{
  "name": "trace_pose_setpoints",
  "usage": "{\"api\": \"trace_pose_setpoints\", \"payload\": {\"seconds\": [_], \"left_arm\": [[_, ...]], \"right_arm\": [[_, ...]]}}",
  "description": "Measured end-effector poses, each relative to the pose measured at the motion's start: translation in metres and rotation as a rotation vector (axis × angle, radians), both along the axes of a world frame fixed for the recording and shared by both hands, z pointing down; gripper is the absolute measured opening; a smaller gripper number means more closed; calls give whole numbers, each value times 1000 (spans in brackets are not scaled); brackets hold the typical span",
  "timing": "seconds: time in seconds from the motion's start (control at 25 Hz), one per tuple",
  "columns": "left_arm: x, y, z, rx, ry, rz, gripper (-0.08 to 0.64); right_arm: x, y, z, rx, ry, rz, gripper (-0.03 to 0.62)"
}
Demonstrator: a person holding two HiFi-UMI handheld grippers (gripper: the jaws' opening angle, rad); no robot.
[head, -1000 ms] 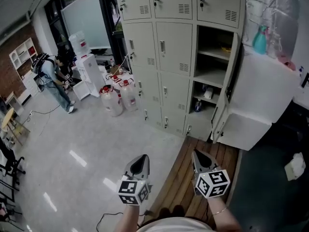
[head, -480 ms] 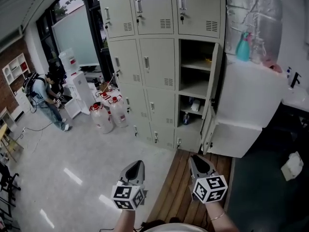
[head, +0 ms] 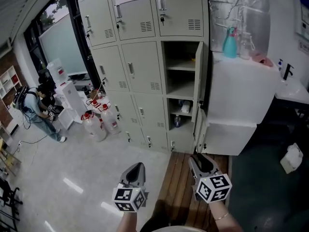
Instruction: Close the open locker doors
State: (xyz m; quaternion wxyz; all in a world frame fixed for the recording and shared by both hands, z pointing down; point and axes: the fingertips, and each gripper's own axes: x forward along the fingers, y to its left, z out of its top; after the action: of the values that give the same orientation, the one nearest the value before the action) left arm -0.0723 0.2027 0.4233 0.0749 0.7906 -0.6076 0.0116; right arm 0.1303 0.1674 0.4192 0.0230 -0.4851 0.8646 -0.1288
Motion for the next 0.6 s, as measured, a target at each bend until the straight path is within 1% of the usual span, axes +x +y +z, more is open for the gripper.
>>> {"api": "trace_pose_setpoints", "payload": {"seconds": [0.12,0.28,0.48,0.6], "left_arm": [[3,-26,-2,12,-5,24,20],[4,-70,-3,38,-17,69,20],[1,-148,-6,56,-19,130,20],[-3,-194,-7,48,-13,169,20]], "right_arm": [[10,-21,-4,11,-13,41,118],[12,-57,-11,27,-40,80,126],[10,-118,-32,77,-48,136,130],[8,-156,-49,106,-55,176,130]]}}
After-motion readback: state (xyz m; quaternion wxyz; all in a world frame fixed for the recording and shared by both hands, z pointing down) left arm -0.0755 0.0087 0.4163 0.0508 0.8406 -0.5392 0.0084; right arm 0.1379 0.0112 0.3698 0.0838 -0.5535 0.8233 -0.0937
